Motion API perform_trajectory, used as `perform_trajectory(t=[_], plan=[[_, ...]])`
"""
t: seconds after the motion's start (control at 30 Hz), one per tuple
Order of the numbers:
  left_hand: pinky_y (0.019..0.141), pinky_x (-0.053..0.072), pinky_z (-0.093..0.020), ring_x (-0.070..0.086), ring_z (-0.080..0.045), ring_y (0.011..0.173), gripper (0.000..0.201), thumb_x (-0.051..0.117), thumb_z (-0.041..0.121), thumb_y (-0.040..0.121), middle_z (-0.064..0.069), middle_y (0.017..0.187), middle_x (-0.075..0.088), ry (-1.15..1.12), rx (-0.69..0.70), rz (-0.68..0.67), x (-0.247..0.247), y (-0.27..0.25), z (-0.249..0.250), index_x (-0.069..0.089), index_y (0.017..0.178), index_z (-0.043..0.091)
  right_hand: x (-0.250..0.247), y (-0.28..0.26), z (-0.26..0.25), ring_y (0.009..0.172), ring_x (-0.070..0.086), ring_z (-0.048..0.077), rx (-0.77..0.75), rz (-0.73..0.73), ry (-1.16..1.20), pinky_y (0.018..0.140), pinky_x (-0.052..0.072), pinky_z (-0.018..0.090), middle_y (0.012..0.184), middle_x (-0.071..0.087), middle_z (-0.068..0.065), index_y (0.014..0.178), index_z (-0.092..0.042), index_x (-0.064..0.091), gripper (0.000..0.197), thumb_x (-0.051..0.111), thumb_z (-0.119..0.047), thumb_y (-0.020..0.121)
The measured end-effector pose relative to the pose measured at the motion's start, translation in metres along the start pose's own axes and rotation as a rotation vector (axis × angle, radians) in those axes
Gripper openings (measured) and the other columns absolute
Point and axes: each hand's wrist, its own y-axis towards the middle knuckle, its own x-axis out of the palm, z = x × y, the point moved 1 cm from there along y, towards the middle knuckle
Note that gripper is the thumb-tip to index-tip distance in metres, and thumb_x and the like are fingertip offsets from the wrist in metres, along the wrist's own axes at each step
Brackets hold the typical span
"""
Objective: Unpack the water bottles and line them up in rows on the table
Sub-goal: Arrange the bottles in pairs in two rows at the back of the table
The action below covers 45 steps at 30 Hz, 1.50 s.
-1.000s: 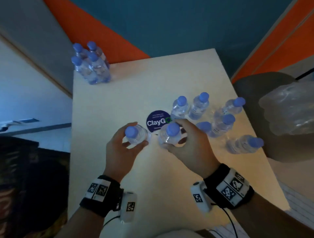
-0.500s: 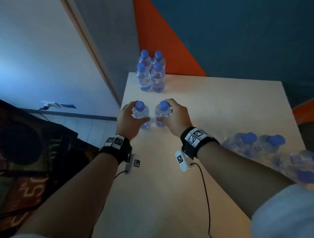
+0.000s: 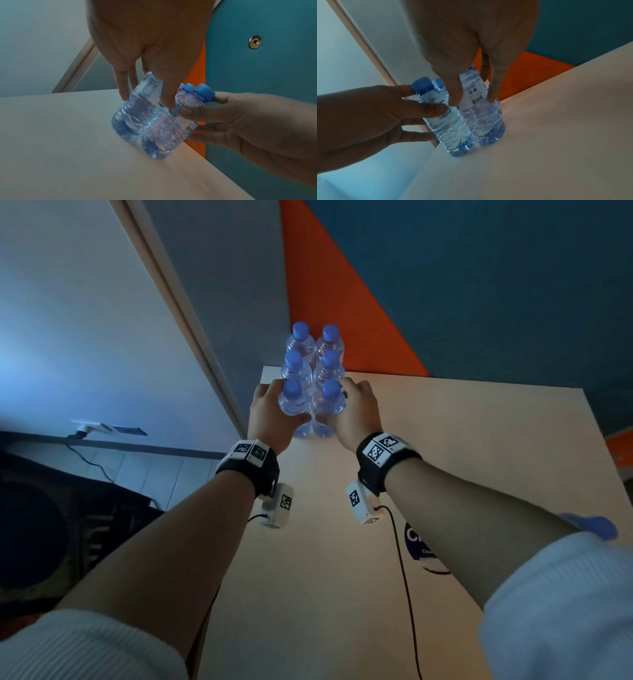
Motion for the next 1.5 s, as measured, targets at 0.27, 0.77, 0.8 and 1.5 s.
perform_trajectory(t=[0.27,0.77,0.8,1.5], plan=[[0.1,0.051,-0.037,0.056,-0.019,0.117,0.07,0.084,0.03,0.07,-0.004,0.132,0.052,-0.144,0.093,0.171,-0.013,-0.042,0.013,0.05,0.131,0.031,-0.043,-0.068,-0.017,0.113,0.058,0.026,0.043,0.062,0.138,0.099,0.05,0.037,0.122,0.054,0.008,0.138,-0.016,0.054,0.076,0.092,-0.021,0.072],[0.106,0.038,-0.024,0.044,-0.004,0.127,0.091,0.086,0.017,0.078,0.003,0.155,0.036,-0.243,0.263,-0.662,0.164,-0.237,0.171,0.036,0.153,0.03,-0.241,-0.326,0.175,0.127,0.044,0.036,0.312,0.089,-0.304,0.1,0.039,0.041,0.134,0.046,0.011,0.137,-0.025,0.056,0.067,0.081,-0.042,0.077],[0.109,0.037,-0.027,0.043,-0.006,0.131,0.093,0.087,0.016,0.077,0.002,0.155,0.039,-0.23,0.267,-0.682,0.175,-0.237,0.176,0.035,0.154,0.029,-0.239,-0.326,0.18,0.126,0.044,0.036,0.312,0.026,-0.313,0.1,0.043,0.043,0.135,0.045,0.012,0.14,-0.025,0.054,0.071,0.084,-0.037,0.077],[0.077,0.054,-0.002,0.063,0.023,0.089,0.066,0.093,0.012,0.069,0.009,0.113,0.071,-0.372,-0.143,0.084,0.001,-0.213,0.034,0.062,0.125,0.025,-0.095,-0.19,0.052,0.101,0.068,0.023,-0.008,-0.103,0.174,0.089,0.056,0.039,0.115,0.072,0.0,0.122,-0.022,0.067,0.055,0.089,-0.021,0.071]])
